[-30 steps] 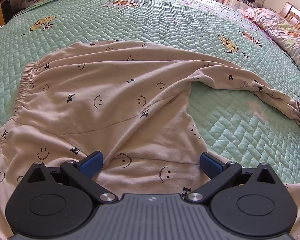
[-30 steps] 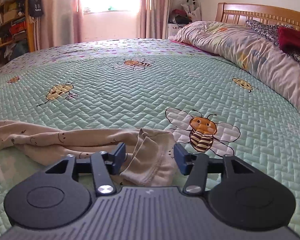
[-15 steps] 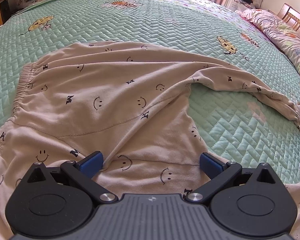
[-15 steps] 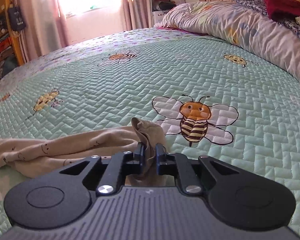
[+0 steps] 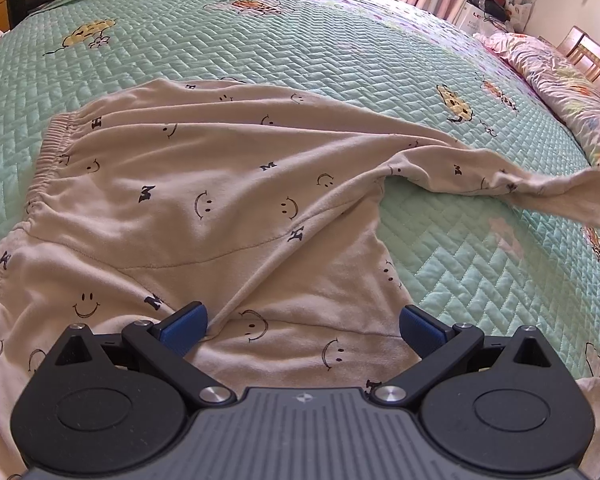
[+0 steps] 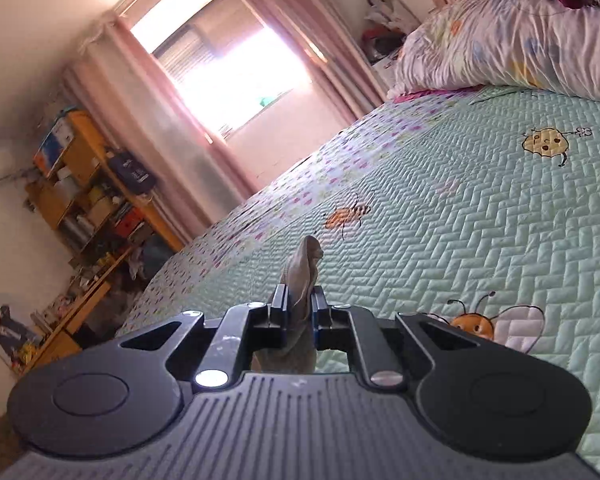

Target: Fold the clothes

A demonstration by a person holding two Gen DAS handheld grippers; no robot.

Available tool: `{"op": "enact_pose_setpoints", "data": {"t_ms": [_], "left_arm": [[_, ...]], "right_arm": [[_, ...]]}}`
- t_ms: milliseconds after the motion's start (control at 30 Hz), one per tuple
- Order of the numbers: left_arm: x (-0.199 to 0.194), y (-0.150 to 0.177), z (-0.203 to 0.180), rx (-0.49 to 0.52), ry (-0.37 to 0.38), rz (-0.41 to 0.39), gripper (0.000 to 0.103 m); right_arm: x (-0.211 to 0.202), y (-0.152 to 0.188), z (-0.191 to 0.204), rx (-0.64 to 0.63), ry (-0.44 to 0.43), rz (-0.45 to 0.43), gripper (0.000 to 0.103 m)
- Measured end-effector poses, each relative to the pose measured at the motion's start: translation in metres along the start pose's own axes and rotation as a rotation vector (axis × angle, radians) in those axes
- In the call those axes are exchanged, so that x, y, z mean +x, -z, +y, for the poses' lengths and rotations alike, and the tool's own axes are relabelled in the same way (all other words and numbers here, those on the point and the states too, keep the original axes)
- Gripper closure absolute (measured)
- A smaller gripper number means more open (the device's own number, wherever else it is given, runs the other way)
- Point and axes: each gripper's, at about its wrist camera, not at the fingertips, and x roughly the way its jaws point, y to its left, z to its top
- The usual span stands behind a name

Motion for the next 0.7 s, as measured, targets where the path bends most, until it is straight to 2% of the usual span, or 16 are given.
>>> {"op": "enact_pose_setpoints", "data": {"t_ms": [33,67,100,133,167,267,333,367,400,433,467,500,567,700], "left_arm": [[0.000,0.000,-0.001,0.003,-0.003,-0.001,0.001],[0.000,0.001,-0.001,0.005,-0.005,-0.001,0.001],[0.000,0.001,-0.002,0.008,-0.008,-0.002,0.001],[0.000,0.001,-0.003,0.011,-0.011,-0.002,0.001],[0.000,0.001,-0.003,0.015,-0.014,-0.001,0.001],[0.000,0.001,-0.003,0.013,-0.019,0.002,0.001],[0.001,0.000,-0.003,0.007,-0.023,0.003,0.001],[0.001,0.000,-0.004,0.009,-0.027,0.004,0.001],[0.001,0.000,-0.005,0.011,-0.031,0.005,0.001],[0.001,0.001,-0.006,0.014,-0.035,0.004,0.001],[0.002,0.001,-0.007,0.018,-0.040,0.004,0.001],[0.002,0.001,-0.008,0.021,-0.043,0.004,0.001],[0.003,0.001,-0.008,0.025,-0.045,0.004,0.001],[0.003,0.000,-0.007,0.025,-0.038,0.004,0.001]], "right_arm": [[-0.001,0.006,-0.014,-0.001,0.117,0.034,0.087],[0.001,0.013,-0.027,-0.009,0.277,0.065,0.083],[0.000,0.020,-0.039,-0.007,0.388,0.088,0.083],[-0.004,0.027,-0.051,0.023,0.434,0.098,0.083],[-0.011,0.032,-0.061,0.079,0.416,0.087,0.083],[-0.022,0.043,-0.070,0.274,0.239,0.075,0.083],[-0.016,0.045,-0.062,0.390,0.127,0.085,0.082],[-0.010,0.044,-0.056,0.436,0.101,0.085,0.079],[-0.002,0.042,-0.053,0.488,0.087,0.090,0.068],[0.007,0.040,-0.050,0.542,0.075,0.096,0.062],[0.015,0.037,-0.047,0.596,0.062,0.102,0.051],[0.024,0.035,-0.044,0.649,0.050,0.108,0.046],[0.047,0.033,-0.038,0.720,0.056,0.170,0.042],[0.092,0.032,-0.018,0.704,0.221,0.297,0.041]]}}
